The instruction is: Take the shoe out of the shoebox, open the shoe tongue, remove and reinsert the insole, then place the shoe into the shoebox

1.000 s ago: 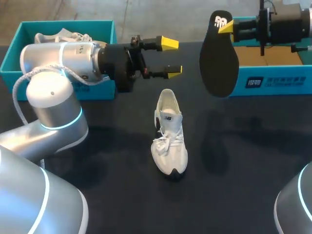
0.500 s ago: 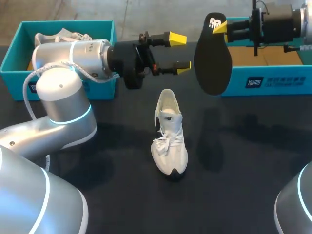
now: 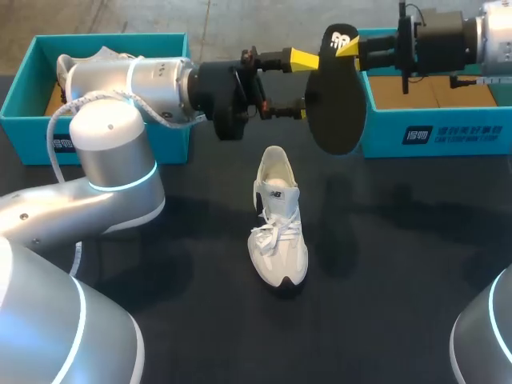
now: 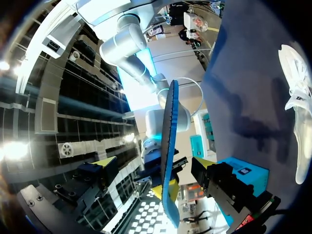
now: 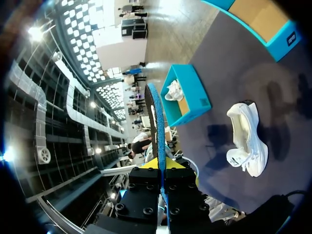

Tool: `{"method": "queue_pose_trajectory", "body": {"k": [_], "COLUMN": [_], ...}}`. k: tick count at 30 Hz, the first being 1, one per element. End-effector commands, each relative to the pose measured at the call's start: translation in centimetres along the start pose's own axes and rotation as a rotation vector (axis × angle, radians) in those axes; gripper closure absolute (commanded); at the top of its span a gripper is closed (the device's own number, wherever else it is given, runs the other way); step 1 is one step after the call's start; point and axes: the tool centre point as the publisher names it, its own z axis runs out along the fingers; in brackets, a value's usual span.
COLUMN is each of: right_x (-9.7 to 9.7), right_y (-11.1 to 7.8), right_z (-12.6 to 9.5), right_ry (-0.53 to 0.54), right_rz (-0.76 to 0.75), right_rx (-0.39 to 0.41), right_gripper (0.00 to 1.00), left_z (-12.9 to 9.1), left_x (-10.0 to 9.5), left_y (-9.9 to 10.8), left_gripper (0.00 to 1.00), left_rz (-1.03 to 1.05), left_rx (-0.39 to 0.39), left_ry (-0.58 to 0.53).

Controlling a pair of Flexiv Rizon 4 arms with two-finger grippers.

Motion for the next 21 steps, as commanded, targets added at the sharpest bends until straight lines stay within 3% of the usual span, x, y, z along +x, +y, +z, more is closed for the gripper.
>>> {"method": "queue_pose_trajectory", "body": {"k": [1,4,5,6,11,16,18,20,21], "right_x": [0.01,-0.12,-0.13,-0.17,-0.3,-0.35,-0.35,-0.36,-0.36], "right_y": [0.05,-0.15,-0.19,-0.25,-0.47,-0.7,-0.75,-0.76,-0.82], "right_z": [0.57,0.84,0.88,0.97,1.22,1.36,1.38,1.39,1.41], "right_ry": [0.004,0.007,0.008,0.009,0.016,0.023,0.025,0.026,0.027], "right_rz": [0.004,0.012,0.014,0.016,0.027,0.035,0.036,0.036,0.037], "right_rx": [-0.004,-0.004,-0.004,-0.004,-0.006,-0.012,-0.013,-0.014,-0.015], "right_gripper": [1.0,1.0,1.0,1.0,1.0,1.0,1.0,1.0,1.0], "left_z": [0.71,0.94,1.01,1.08,1.23,1.26,1.23,1.18,1.15], "left_x": [0.38,0.6,0.66,0.7,0.79,0.93,0.97,0.99,1.0], "left_y": [0.17,0.03,-0.01,-0.05,-0.06,-0.12,-0.12,-0.14,-0.15], "left_gripper": [0.02,0.2,0.37,0.45,0.51,0.67,0.8,1.0,1.0], "left_rz": [-0.001,-0.002,-0.003,-0.002,0.006,0.01,0.009,0.009,0.009], "left_rx": [0.007,0.008,0.008,0.008,0.003,0.0,-0.002,-0.003,-0.003], "left_ry": [0.008,0.011,0.012,0.012,0.014,0.018,0.017,0.015,0.016]}}
